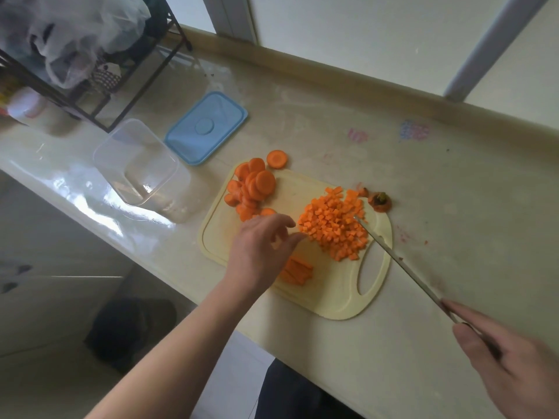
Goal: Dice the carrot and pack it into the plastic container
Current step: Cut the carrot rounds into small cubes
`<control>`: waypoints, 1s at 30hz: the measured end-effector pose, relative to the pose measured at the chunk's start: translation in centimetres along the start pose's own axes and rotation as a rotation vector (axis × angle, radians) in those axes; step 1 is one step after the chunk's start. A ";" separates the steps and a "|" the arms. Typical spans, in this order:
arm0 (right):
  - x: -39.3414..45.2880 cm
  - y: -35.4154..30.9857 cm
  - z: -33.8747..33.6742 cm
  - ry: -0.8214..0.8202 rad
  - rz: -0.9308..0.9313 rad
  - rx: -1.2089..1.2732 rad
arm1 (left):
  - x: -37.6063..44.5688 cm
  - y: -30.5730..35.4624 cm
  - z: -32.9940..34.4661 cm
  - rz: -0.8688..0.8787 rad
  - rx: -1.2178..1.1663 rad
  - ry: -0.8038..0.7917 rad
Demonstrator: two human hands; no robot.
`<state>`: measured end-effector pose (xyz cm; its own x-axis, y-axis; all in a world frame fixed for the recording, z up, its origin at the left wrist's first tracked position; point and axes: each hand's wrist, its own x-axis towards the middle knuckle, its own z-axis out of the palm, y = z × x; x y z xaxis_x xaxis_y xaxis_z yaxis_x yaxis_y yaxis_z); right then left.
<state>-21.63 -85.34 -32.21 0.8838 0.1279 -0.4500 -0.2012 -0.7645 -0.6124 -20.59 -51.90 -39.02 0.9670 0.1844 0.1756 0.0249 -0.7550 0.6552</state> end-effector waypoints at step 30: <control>-0.5 0.2 1.3 0.002 0.035 0.056 | 0.6 -3.6 -3.1 0.627 0.390 -0.723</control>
<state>-22.66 -84.73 -32.89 0.8769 0.1006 -0.4701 -0.2550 -0.7316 -0.6323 -20.92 -47.11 -39.02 0.7530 -0.6372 -0.1644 -0.5800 -0.7606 0.2916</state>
